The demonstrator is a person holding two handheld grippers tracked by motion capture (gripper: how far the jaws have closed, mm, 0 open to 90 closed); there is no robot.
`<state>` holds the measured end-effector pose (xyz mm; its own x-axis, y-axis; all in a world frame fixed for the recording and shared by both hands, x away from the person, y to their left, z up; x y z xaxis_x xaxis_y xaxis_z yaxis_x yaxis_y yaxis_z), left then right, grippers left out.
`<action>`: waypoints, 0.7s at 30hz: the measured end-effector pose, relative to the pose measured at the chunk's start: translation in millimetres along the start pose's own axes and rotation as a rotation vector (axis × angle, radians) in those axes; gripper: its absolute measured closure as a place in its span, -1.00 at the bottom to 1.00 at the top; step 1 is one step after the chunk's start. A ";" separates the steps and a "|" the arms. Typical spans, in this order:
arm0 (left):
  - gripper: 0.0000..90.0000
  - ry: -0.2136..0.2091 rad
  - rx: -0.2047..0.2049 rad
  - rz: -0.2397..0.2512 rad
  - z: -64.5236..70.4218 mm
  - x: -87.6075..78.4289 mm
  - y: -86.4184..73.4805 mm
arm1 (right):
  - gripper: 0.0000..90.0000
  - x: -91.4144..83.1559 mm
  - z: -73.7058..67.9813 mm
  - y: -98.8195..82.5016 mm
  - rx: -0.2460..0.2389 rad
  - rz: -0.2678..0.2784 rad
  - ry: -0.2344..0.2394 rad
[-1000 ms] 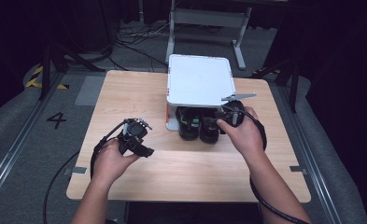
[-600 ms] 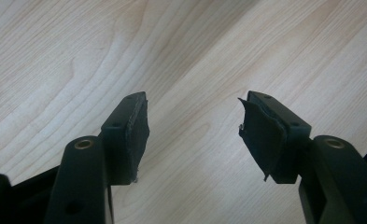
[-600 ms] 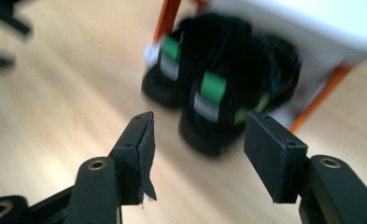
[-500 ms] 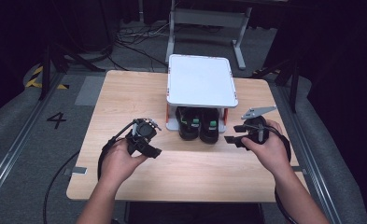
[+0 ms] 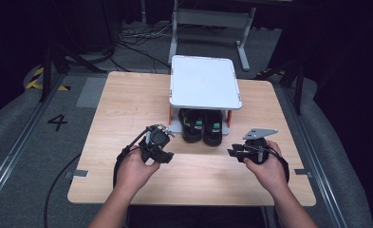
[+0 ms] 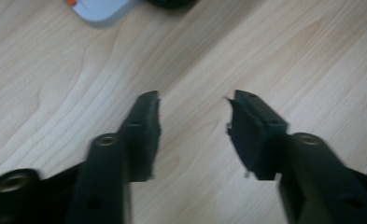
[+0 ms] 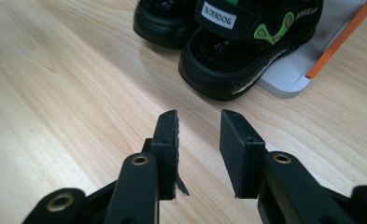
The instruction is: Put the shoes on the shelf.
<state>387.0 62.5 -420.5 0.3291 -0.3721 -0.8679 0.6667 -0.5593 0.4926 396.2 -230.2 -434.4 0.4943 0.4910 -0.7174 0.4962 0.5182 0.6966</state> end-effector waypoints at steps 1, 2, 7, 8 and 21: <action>0.39 -0.021 -0.004 0.004 0.4 2.5 1.0 | 0.57 3.4 -0.2 -1.1 0.002 -0.002 -0.007; 0.44 -0.026 -0.012 0.006 1.4 5.2 1.8 | 0.59 6.8 -0.8 -2.0 -0.003 -0.001 -0.009; 0.54 -0.012 -0.011 0.038 6.1 25.0 11.2 | 0.62 25.0 -0.3 -4.2 -0.006 -0.008 -0.020; 0.55 0.001 -0.007 0.044 7.2 29.2 14.1 | 0.64 26.8 0.1 -4.0 -0.003 -0.007 -0.022; 0.86 0.075 -0.085 0.088 18.5 64.2 41.0 | 0.65 52.7 8.2 -5.9 0.060 0.007 -0.024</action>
Point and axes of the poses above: each handheld gripper's, and its own axes: x roughly forward along the jaws, y roughly out of its top, z roughly to its right, the point moved 4 cm from there along x, roughly forward along the jaws, and after that the axes turned 3 degrees about -x, right-handed, at the moved point
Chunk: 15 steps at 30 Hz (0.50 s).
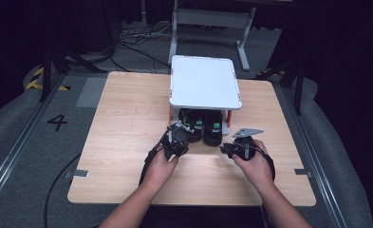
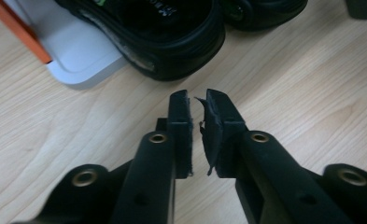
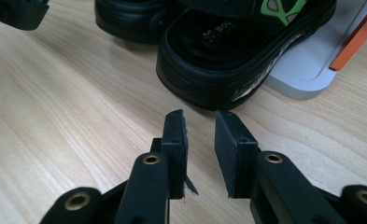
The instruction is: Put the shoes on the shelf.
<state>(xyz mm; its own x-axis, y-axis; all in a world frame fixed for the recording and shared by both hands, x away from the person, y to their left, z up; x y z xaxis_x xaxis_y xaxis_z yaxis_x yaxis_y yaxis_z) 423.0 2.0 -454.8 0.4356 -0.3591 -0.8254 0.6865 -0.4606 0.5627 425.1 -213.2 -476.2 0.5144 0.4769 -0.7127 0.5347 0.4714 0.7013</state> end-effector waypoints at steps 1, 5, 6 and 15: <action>0.86 -0.011 -0.009 0.003 0.1 1.6 1.2 | 0.65 1.5 -0.3 -0.5 0.016 -0.016 -0.005; 0.91 -0.078 -0.064 0.008 3.5 9.8 4.2 | 0.70 9.6 -1.9 1.7 0.004 0.005 -0.009; 0.92 -0.079 -0.069 0.012 4.3 11.6 4.6 | 0.72 10.8 -2.7 2.4 0.004 0.009 -0.011; 0.99 -0.050 -0.077 0.032 -2.3 28.2 12.3 | 0.91 18.4 -0.3 7.6 -0.025 0.019 -0.052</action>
Point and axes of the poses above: each handheld gripper's, and its own axes: x roughly forward along the jaws, y roughly out of its top, z roughly to its right, the point moved 4 cm from there along x, roughly forward along the jaws, and after that the axes turned 3 degrees about -x, right-handed, at the moved point
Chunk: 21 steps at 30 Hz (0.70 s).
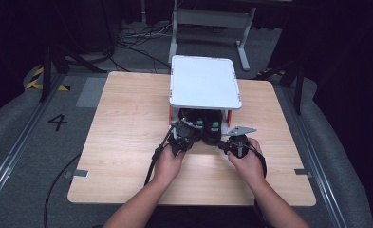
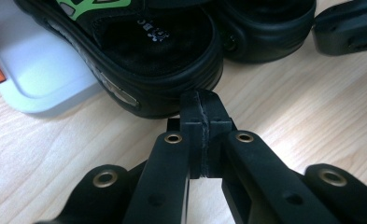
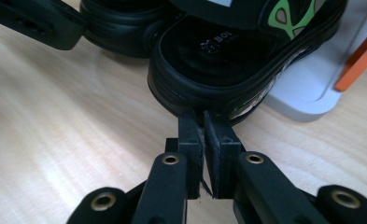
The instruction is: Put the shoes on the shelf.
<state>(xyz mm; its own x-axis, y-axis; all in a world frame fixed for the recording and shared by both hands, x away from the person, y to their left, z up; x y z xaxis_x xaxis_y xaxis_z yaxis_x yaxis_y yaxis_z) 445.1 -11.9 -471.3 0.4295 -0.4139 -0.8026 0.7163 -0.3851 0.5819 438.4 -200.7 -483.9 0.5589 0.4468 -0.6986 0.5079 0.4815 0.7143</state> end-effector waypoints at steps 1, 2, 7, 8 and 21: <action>1.00 0.009 0.013 0.003 -0.6 1.2 0.7 | 0.91 1.0 1.4 0.3 0.000 0.003 -0.006; 1.00 0.019 0.015 0.007 -1.2 2.2 1.4 | 0.90 1.9 2.7 1.1 -0.001 0.008 -0.012; 1.00 0.028 -0.002 0.025 -7.2 11.9 10.0 | 0.83 10.9 13.5 6.6 0.000 0.023 -0.039; 1.00 0.026 -0.005 0.032 -8.3 14.3 12.8 | 0.81 13.2 16.6 8.2 0.003 0.028 -0.044; 0.99 0.095 -0.054 0.092 -31.1 32.7 26.1 | 0.78 41.9 31.6 31.8 0.008 0.076 -0.076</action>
Point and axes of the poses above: each handheld gripper's, and its own axes: x roughly forward along the jaws, y roughly out of its top, z roughly to its right, the point moved 4 cm from there along x, roughly forward along the jaws, and after that the axes turned 3 degrees about -x, right-handed, at the moved point
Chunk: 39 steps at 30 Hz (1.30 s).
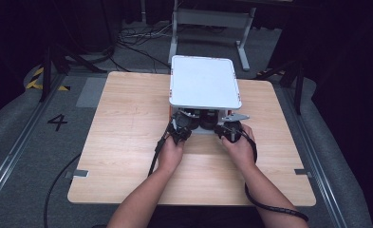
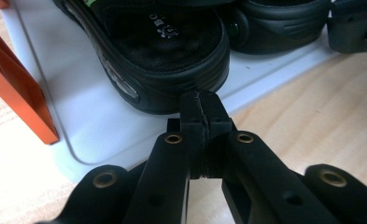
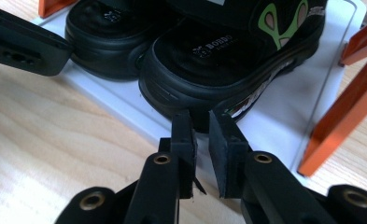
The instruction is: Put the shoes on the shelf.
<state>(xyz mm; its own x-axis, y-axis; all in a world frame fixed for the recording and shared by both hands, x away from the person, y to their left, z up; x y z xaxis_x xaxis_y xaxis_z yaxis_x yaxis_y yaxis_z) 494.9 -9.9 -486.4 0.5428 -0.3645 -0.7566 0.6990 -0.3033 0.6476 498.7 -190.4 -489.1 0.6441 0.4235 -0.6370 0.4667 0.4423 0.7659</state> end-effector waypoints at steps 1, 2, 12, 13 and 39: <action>0.99 0.000 0.000 0.000 0.0 0.0 0.0 | 0.78 0.7 0.2 0.2 -0.003 0.004 -0.002; 0.99 0.009 0.043 0.007 -4.2 1.4 1.7 | 0.78 0.7 0.2 0.2 -0.003 0.004 -0.002; 0.91 0.009 -0.014 0.103 -7.7 13.8 8.2 | 0.73 12.0 11.4 3.6 -0.019 0.006 -0.047; 0.91 0.017 -0.028 0.091 -7.2 14.6 9.9 | 0.73 12.9 14.2 2.5 -0.028 -0.004 -0.066; 0.26 -0.107 0.155 0.071 39.0 -95.4 -5.9 | 0.02 -87.6 7.0 14.2 -0.063 0.119 0.044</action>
<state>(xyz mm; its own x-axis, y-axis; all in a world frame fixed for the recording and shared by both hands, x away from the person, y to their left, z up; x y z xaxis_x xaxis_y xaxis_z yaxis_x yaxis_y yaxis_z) 420.9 -7.7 -414.6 0.5296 -0.4790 -0.7001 0.5763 -0.4023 0.7113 453.1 -226.8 -421.8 0.6644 0.5098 -0.5465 0.3490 0.4350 0.8300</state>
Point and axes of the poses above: each handheld gripper's, and its own axes: x roughly forward along the jaws, y roughly out of its top, z roughly to its right, the point moved 4 cm from there along x, roughly forward along the jaws, and after that the axes turned 3 degrees about -x, right-handed, at the moved point
